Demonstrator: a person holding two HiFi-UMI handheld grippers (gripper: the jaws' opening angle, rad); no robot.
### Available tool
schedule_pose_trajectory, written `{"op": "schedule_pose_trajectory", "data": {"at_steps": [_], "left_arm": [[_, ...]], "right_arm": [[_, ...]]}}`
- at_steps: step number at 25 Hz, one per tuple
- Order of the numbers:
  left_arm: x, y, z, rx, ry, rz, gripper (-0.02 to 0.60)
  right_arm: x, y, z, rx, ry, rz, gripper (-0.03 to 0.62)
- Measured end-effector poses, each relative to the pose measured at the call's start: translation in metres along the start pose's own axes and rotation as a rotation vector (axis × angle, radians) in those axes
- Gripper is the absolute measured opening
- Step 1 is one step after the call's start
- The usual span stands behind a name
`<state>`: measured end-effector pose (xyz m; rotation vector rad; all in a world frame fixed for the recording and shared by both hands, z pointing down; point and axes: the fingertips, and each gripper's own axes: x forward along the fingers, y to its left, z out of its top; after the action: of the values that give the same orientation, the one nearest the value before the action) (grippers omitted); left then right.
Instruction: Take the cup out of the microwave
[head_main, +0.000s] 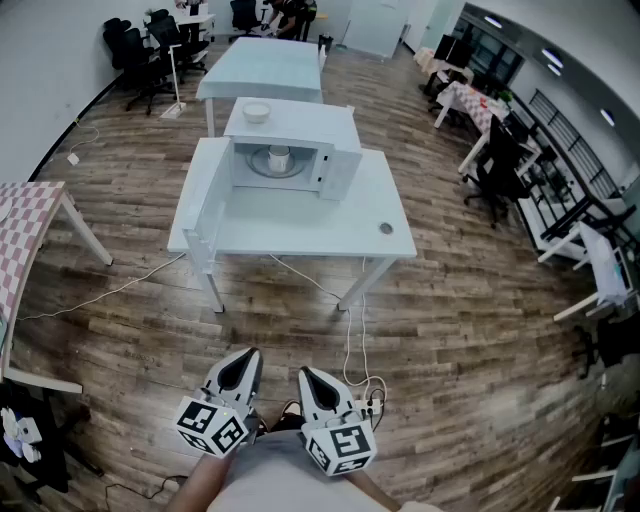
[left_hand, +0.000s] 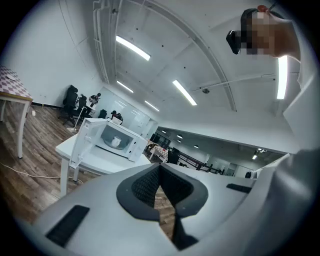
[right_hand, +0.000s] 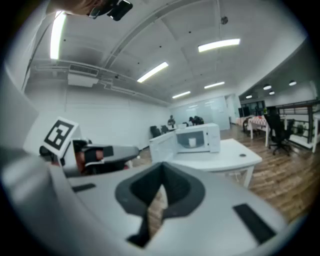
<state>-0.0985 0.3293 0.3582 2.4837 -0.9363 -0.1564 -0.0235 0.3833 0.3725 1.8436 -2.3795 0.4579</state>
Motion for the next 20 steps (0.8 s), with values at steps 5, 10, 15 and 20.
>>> {"op": "schedule_pose_trajectory", "data": {"at_steps": [5, 10, 15, 20], "left_arm": [[-0.004, -0.015, 0.005, -0.019, -0.016, -0.020, 0.010], [0.011, -0.021, 0.011, 0.013, 0.001, -0.008, 0.009], [0.024, -0.033, 0.008, 0.043, 0.006, 0.014, 0.010], [0.035, -0.037, 0.000, 0.039, 0.005, 0.033, 0.009]], "right_arm": [[-0.007, 0.002, 0.012, 0.001, -0.034, 0.016, 0.021], [-0.004, -0.011, 0.023, 0.007, -0.040, 0.027, 0.021], [-0.004, -0.027, 0.026, 0.037, -0.048, 0.073, 0.021], [0.001, -0.044, 0.027, 0.053, -0.055, 0.109, 0.021]]}}
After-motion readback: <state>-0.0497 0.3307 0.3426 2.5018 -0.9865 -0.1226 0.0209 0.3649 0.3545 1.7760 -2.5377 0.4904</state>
